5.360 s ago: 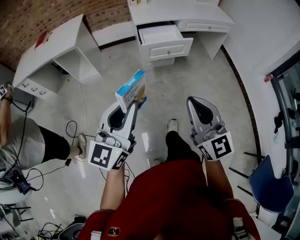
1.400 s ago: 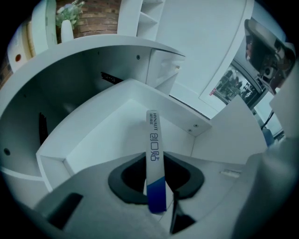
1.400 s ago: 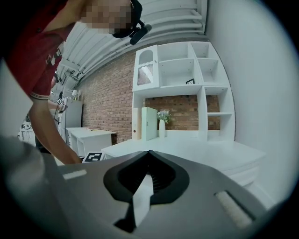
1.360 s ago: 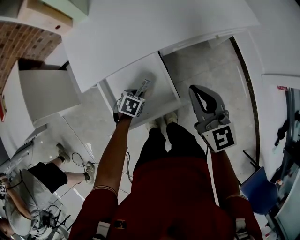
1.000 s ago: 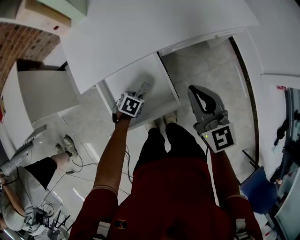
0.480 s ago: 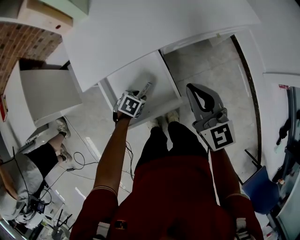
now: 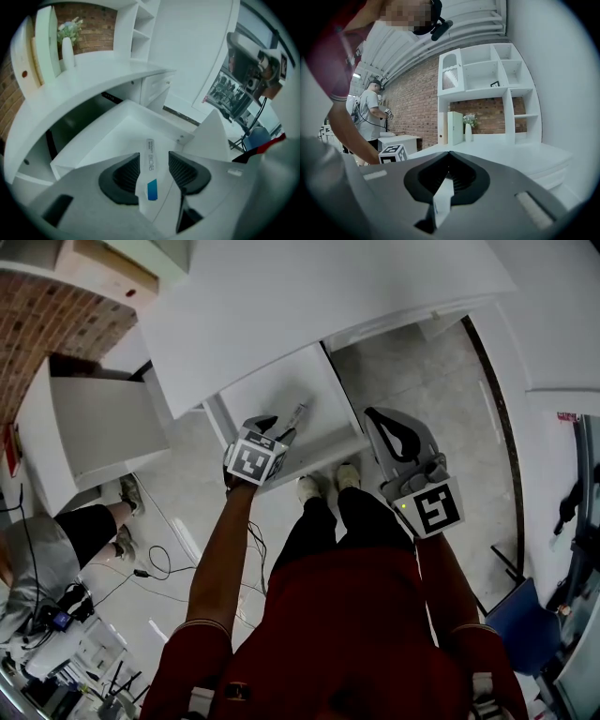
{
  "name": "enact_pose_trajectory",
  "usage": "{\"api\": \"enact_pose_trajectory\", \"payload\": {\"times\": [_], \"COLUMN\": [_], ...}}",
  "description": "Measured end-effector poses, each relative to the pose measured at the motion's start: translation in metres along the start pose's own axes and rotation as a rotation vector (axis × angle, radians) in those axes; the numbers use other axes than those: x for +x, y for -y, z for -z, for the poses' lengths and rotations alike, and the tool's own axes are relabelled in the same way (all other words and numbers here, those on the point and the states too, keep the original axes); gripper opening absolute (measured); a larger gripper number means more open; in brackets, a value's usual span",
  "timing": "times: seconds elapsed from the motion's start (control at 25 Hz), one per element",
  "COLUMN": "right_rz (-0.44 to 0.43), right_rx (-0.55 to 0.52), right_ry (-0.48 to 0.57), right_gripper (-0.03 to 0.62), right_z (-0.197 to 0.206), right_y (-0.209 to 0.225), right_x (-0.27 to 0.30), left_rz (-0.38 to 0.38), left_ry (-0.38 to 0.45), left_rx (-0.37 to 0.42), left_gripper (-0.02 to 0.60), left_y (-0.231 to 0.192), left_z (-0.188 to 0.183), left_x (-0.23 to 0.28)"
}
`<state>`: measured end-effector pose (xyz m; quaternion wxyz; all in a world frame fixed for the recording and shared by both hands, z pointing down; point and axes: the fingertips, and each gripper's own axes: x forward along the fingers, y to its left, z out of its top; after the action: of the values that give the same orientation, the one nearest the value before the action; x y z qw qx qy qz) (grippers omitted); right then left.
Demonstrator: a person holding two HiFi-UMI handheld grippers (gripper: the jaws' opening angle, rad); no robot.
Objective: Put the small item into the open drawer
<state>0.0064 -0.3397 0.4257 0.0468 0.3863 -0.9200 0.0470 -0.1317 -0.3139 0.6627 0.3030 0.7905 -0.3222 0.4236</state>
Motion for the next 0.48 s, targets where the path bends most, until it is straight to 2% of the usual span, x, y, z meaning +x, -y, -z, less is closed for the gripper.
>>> {"api": "enact_pose_trajectory", "payload": {"times": [0.24,0.4,0.48], "right_rz": [-0.030,-0.056,-0.078], "right_rx": [0.015,0.013,0.011], "right_ry": [0.041,0.075,0.087], "right_gripper": [0.012,0.012,0.012], "right_z": [-0.018,-0.032,-0.037], "right_y": [-0.017,-0.029,-0.038], "right_x": [-0.001,-0.005,-0.010], "left_rz": [0.003,0.021,0.023], "left_ry": [0.324,0.577,0.673], "left_rx": [0.020,0.020,0.016], "left_gripper": [0.183,0.133,0.118], "left_y": [0.030,0.055,0.067], "left_z": [-0.055,-0.091,-0.102], "left_x": [-0.071,-0.128,-0.155]}}
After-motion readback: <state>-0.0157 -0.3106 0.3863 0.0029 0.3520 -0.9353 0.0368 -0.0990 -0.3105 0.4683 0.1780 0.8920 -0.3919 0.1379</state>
